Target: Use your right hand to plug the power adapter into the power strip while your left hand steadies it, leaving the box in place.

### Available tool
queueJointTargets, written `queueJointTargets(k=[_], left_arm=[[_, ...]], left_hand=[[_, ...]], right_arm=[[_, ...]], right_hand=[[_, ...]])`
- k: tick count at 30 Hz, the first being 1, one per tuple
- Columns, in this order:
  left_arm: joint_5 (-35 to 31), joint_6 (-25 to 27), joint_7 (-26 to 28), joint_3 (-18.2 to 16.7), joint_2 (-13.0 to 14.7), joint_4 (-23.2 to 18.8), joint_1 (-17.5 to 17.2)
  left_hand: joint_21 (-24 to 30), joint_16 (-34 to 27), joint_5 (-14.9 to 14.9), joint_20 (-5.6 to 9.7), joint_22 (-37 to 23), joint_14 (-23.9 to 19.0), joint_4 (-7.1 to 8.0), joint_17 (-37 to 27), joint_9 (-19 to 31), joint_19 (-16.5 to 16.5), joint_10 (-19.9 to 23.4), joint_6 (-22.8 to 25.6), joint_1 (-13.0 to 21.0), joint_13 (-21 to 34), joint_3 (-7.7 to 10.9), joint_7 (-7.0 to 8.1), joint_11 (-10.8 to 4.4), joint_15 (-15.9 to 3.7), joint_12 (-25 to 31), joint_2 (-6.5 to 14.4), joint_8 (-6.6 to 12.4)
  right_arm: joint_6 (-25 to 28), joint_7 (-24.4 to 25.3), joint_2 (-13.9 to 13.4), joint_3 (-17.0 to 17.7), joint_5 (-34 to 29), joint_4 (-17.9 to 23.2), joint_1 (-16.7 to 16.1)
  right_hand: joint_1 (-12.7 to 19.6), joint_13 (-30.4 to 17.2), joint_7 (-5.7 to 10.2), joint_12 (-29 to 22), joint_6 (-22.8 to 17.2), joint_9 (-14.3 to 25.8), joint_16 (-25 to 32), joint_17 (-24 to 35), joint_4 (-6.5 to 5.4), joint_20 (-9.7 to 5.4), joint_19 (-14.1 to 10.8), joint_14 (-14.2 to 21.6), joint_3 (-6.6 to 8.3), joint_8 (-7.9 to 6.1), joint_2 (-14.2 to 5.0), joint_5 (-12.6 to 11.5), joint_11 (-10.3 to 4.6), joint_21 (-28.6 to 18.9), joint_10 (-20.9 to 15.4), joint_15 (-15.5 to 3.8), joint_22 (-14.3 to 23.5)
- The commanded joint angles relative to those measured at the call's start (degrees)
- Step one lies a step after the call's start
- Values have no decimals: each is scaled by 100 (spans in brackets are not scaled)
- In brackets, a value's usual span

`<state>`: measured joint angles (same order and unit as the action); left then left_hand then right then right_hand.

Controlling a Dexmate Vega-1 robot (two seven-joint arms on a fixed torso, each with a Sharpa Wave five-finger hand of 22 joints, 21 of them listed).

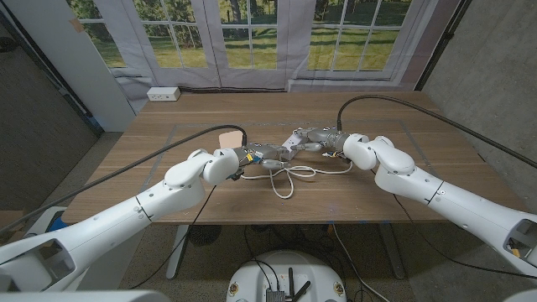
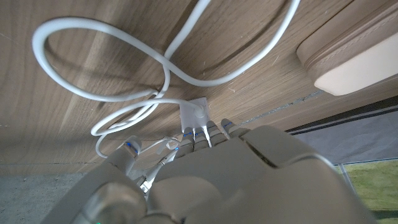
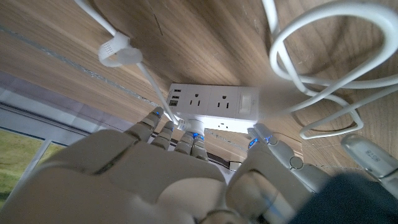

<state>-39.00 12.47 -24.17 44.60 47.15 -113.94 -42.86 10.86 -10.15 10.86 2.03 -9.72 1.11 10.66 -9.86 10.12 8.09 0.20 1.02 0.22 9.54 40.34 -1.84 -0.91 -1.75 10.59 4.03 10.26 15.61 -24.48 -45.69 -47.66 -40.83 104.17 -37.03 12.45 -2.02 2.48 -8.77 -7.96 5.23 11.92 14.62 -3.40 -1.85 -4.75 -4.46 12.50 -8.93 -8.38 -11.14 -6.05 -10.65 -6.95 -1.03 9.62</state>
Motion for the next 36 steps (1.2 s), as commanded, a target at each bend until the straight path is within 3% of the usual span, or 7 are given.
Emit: queueJointTargets(k=[1, 36], left_arm=[[2, -60, -3, 4, -20, 43, 46], [58, -90, -26, 50, -85, 186, 159]], left_hand=[[38, -29, 5, 443, -20, -38, -8, -6, -4, -12, 82, 19, -25, 43, 47, -28, -6, -11, 27, 653, 17], [33, -25, 4, 439, -20, -33, -8, -6, -4, -12, 75, 17, -25, 43, 47, -27, -1, -4, 23, 653, 16]], right_arm=[[6, -30, -9, -27, 11, -59, 23], [-133, 722, -38, 383, 497, 113, -117]], right_hand=[[6, -836, -106, -224, -262, 514, 25, 10, 1, 4, -37, 24, 41, -255, 31, 2, 137, -25, -361, -5, -3], [53, -842, -42, -234, -361, 517, 49, -76, 107, -4, -144, 124, 171, -261, 18, -2, 88, -48, -476, -14, -4]])
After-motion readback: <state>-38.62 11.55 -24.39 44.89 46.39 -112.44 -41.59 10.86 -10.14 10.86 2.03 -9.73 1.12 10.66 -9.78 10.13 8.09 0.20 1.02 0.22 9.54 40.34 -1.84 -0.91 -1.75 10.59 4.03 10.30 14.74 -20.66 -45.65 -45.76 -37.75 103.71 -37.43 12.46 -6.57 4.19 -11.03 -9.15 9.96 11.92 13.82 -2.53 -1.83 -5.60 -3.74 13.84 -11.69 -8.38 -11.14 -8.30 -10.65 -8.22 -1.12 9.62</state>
